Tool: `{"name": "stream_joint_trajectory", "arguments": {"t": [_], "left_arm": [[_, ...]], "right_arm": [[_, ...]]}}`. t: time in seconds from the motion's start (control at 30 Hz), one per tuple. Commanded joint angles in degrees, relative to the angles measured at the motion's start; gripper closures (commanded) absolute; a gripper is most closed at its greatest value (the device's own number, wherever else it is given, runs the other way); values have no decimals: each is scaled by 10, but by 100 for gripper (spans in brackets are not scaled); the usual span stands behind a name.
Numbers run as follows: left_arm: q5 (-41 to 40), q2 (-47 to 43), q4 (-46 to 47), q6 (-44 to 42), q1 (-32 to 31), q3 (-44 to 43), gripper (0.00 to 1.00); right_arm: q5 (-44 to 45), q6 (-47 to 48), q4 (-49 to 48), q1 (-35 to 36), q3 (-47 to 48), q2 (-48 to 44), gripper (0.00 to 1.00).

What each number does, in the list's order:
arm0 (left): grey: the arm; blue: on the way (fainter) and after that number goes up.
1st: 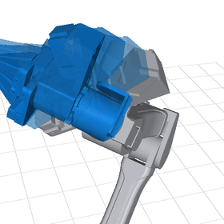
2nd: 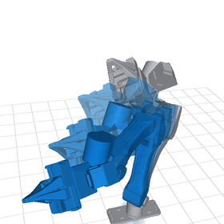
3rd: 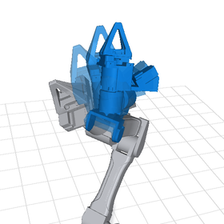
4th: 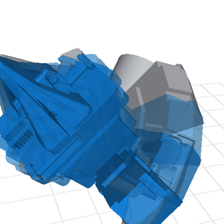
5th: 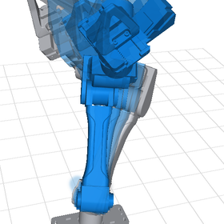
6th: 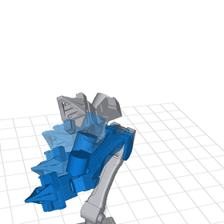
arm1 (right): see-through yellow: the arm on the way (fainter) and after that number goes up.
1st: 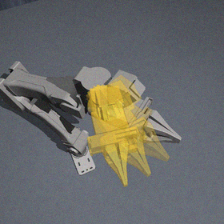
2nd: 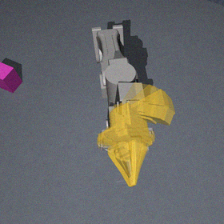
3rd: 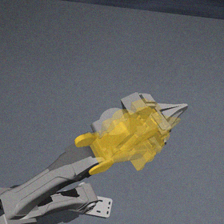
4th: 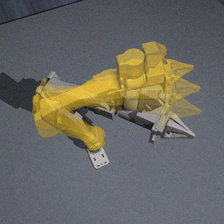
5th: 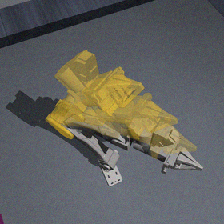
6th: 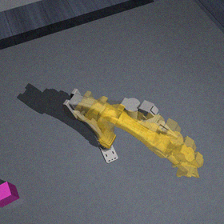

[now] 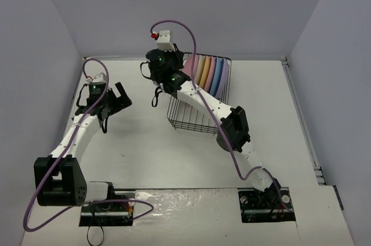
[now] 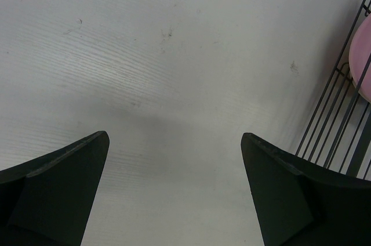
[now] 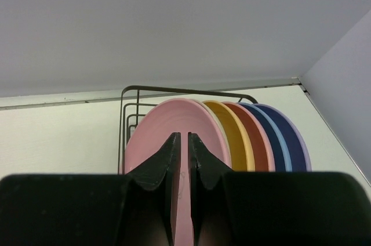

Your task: Load the plates into the dish rack

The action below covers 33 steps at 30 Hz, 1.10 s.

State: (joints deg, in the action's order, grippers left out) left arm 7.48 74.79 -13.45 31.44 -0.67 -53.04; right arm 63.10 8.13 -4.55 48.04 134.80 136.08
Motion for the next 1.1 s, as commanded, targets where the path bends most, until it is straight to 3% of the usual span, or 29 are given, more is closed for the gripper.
{"name": "stream_joint_trajectory", "arguments": {"t": [0.0, 0.03, 0.17, 0.33, 0.53, 0.63, 0.73, 1.0, 1.07], "left_arm": [[6, -4, 19, -12, 3, -36, 3], [8, -4, 19, -12, 3, -35, 3], [18, -14, 24, -16, 3, -32, 3], [21, -23, 25, -17, 3, -28, 3], [25, -25, 29, -16, 3, -26, 3], [27, -22, 30, -15, 3, -26, 3], [29, -20, 31, -13, 3, -26, 3], [31, -22, 31, -13, 3, -27, 3], [30, -22, 31, -14, 3, -26, 3]], "right_arm": [[-39, -68, 10, -8, -20, -96, 50], [-55, -81, 11, -10, -41, -106, 40], [-97, -156, 94, -30, -71, -143, 18], [-96, -250, 190, -54, -86, -141, 16], [-72, -305, 253, -66, -93, -140, 26], [-111, -295, 239, -69, -105, -140, 38], [-126, -288, 229, -66, -101, -132, 58], [-137, -308, 253, -63, -76, -105, 65], [-137, -315, 262, -63, -70, -97, 62]]}}
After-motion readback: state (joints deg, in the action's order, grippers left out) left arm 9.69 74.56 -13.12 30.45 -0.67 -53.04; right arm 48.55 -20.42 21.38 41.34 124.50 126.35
